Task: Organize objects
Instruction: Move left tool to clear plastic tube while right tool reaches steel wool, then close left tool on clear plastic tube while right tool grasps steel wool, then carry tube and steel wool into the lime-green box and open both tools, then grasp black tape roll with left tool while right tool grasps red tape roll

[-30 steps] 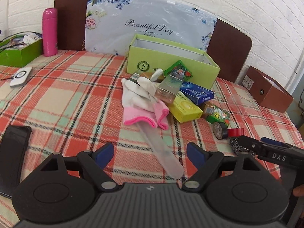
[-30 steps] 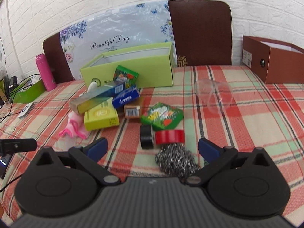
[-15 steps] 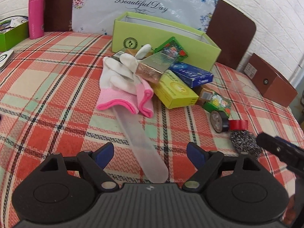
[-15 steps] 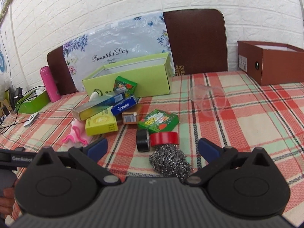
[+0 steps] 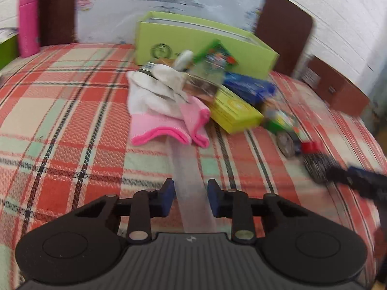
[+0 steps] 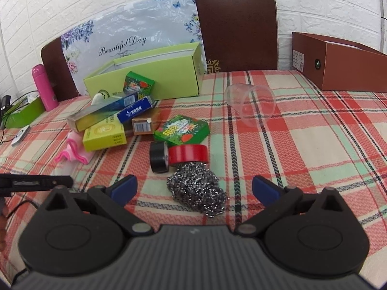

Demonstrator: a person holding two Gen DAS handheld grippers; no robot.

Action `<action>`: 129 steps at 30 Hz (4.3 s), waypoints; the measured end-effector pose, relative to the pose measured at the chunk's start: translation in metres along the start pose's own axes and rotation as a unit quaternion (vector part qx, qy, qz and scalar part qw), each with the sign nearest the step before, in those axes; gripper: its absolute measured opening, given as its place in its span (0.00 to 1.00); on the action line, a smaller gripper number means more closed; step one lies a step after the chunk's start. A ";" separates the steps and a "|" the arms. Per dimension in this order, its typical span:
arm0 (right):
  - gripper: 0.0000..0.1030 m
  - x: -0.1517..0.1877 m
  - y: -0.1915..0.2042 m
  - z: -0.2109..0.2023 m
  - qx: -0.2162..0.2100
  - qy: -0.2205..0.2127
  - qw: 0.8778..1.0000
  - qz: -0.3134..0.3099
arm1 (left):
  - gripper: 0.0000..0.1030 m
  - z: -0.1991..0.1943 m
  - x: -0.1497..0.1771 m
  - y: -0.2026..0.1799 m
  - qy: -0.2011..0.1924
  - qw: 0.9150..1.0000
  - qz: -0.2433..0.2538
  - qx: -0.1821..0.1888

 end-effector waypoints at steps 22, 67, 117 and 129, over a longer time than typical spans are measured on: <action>0.73 0.008 0.038 0.017 -0.064 0.040 0.997 0.008 | 0.48 -0.006 0.005 -0.010 0.012 1.000 -0.018 0.011; 0.37 -0.103 0.046 0.004 -0.106 -0.131 0.984 -0.059 | 0.26 -0.045 -0.139 -0.043 -0.154 0.984 0.006 0.086; 1.00 -0.131 0.021 0.060 -0.007 -0.120 0.988 -0.094 | 0.80 -0.008 -0.159 -0.040 -0.130 0.991 -0.030 0.012; 1.00 -0.046 0.031 0.018 -0.022 -0.065 0.995 -0.079 | 0.80 -0.026 -0.054 -0.024 -0.057 0.997 -0.057 -0.003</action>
Point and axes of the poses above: each gripper's, at about its wrist camera, not at the fingertips, and z roughly the way its jaws point, y to its left, x to its underside, the point moved 4 cm from there along z, roughly the way its jaws point, and after that the axes turned 3 degrees about -x, right-handed, at the moved point
